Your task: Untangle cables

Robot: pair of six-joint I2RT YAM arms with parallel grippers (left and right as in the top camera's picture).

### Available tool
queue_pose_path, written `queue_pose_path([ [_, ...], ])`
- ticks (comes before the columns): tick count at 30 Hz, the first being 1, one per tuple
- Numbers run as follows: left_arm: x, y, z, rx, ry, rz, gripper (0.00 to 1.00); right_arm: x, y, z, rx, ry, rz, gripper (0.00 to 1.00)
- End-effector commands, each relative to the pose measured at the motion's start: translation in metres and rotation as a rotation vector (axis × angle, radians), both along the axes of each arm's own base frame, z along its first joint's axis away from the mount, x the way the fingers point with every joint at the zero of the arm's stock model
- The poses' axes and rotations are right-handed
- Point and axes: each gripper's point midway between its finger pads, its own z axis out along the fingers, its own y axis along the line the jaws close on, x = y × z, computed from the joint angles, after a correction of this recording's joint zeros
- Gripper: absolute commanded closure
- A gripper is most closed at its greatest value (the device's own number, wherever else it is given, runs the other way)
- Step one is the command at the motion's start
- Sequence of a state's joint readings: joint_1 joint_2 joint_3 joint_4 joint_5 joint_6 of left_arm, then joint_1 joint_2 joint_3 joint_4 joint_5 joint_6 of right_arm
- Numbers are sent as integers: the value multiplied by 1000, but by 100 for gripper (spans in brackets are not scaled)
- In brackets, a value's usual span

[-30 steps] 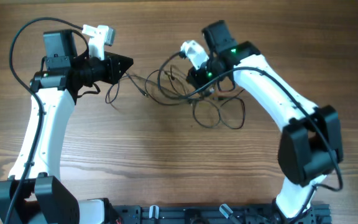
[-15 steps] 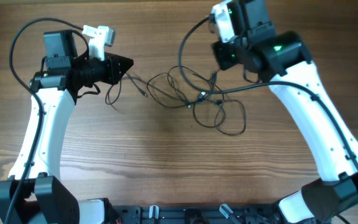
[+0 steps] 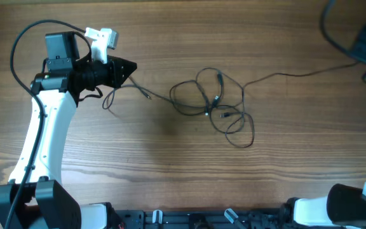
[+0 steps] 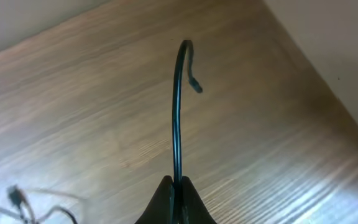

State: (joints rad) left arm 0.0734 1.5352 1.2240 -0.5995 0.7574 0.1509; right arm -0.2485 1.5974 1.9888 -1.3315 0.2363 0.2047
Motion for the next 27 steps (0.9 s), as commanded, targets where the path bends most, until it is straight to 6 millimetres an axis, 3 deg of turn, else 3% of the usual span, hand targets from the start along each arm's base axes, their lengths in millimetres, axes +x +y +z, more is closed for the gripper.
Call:
queue_pose_path([
  [1, -1, -5, 3, -18, -2, -17, 89, -9, -10, 14, 50, -66, -38, 95],
  [3, -2, -7, 4, -21, -1, -23, 89, -5, -4, 14, 64, -68, 14, 96],
  [9, -6, -24, 4, -18, -4, -68, 89, 22, 43, -5, 189, -43, 229, 95],
  [12, -7, -32, 3, -9, -10, -85, 89, 39, 87, -25, 197, 27, 384, 95],
  [13, -7, -33, 3, -6, -11, -86, 89, 47, 112, -36, 200, 64, 455, 95],
  [15, -7, -32, 2, -1, -10, -82, 89, 55, 145, -51, 216, 108, 524, 95],
  [19, -4, -27, -1, 29, -8, -57, 89, 58, 193, -87, 272, 219, 551, 96],
  [20, -4, -27, -1, 31, -8, -55, 89, 57, 201, -96, 285, 247, 547, 89],
  [23, -4, -27, -2, 31, -5, -55, 88, 48, 211, -118, 294, 347, 556, 21],
  [27, -5, -27, -2, 31, -2, -55, 88, 28, 206, -134, 302, 461, 504, 9],
])
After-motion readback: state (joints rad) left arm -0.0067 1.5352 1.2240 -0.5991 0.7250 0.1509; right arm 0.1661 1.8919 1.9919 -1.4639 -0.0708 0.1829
